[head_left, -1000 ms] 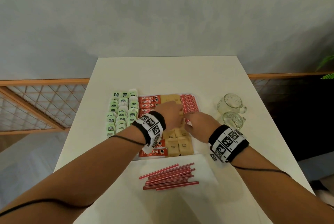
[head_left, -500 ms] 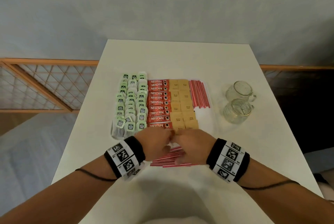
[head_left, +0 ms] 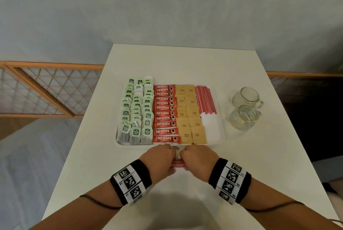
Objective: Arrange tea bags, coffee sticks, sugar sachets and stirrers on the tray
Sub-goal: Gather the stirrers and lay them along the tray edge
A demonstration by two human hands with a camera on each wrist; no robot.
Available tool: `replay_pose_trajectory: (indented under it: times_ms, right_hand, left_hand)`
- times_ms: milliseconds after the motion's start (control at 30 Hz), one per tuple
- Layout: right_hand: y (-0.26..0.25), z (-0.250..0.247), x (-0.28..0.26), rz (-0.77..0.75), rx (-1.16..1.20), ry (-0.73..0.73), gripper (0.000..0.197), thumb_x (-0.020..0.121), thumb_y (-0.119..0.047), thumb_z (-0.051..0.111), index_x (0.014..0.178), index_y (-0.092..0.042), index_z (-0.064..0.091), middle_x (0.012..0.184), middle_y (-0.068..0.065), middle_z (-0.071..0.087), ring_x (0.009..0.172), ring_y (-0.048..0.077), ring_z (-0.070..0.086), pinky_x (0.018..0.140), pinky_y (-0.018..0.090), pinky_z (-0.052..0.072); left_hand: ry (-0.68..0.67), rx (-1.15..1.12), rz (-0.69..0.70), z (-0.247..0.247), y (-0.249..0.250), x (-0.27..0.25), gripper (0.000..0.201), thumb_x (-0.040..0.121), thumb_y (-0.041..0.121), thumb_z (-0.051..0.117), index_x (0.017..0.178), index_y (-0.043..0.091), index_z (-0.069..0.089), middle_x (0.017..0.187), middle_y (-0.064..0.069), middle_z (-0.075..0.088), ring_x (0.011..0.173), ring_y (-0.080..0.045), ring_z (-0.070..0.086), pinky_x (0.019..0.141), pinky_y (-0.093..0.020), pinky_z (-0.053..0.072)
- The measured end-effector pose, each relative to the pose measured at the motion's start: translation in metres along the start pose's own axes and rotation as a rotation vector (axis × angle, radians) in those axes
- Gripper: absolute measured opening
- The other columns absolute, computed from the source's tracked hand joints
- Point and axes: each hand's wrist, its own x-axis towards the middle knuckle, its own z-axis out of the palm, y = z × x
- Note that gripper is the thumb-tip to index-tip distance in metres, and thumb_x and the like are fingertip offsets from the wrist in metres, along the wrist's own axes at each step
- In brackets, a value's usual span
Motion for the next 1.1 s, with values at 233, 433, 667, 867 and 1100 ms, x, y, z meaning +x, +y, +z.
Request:
replay_pose_trajectory:
  times_ms: [233,433,667,867,1100]
  right_hand:
    - [-0.003,0.011,0.008,-0.047,0.068,0.042,0.02,0.097,-0.019,0.052,0.1,-0.011,0.07,0.094,0.009,0.069,0.08,0.027,0.065,0.067,0.03,0.042]
    - [0.007,0.007,0.004,-0.009,0.053,0.029,0.026,0.099,-0.031,0.059,0.109,-0.01,0.069,0.106,0.01,0.065,0.096,0.03,0.064,0.078,0.038,0.049]
    - [0.004,0.007,0.006,-0.053,-0.019,0.006,0.027,0.102,-0.023,0.048,0.102,-0.008,0.07,0.096,0.012,0.067,0.084,0.03,0.065,0.07,0.037,0.047]
    - [-0.002,0.011,0.008,-0.1,-0.031,0.039,0.025,0.099,-0.021,0.048,0.099,-0.007,0.069,0.095,0.012,0.067,0.084,0.03,0.065,0.068,0.033,0.041]
    - [-0.002,0.019,0.005,-0.083,0.066,0.114,0.022,0.106,-0.022,0.04,0.111,-0.01,0.057,0.104,0.01,0.067,0.086,0.03,0.064,0.067,0.034,0.038]
  left_hand:
    - [-0.019,0.016,-0.036,0.01,-0.005,0.003,0.021,0.097,0.026,0.051,0.107,0.015,0.067,0.104,-0.007,0.069,0.09,-0.025,0.066,0.084,-0.039,0.055]
    - [-0.035,0.04,-0.047,0.01,-0.006,0.002,0.025,0.099,0.024,0.046,0.101,0.012,0.068,0.098,-0.009,0.068,0.084,-0.028,0.065,0.081,-0.04,0.055]
    - [-0.028,0.07,-0.045,0.013,-0.004,0.0,0.026,0.102,0.025,0.046,0.112,0.01,0.065,0.107,-0.011,0.065,0.093,-0.029,0.065,0.085,-0.04,0.053]
    - [-0.036,0.072,-0.036,0.014,-0.007,-0.001,0.023,0.1,0.026,0.051,0.111,0.012,0.065,0.109,-0.01,0.065,0.095,-0.027,0.064,0.085,-0.038,0.052]
    - [-0.022,0.092,-0.002,0.02,-0.011,-0.005,0.025,0.104,0.021,0.04,0.113,0.011,0.061,0.11,-0.009,0.061,0.096,-0.027,0.061,0.083,-0.038,0.049]
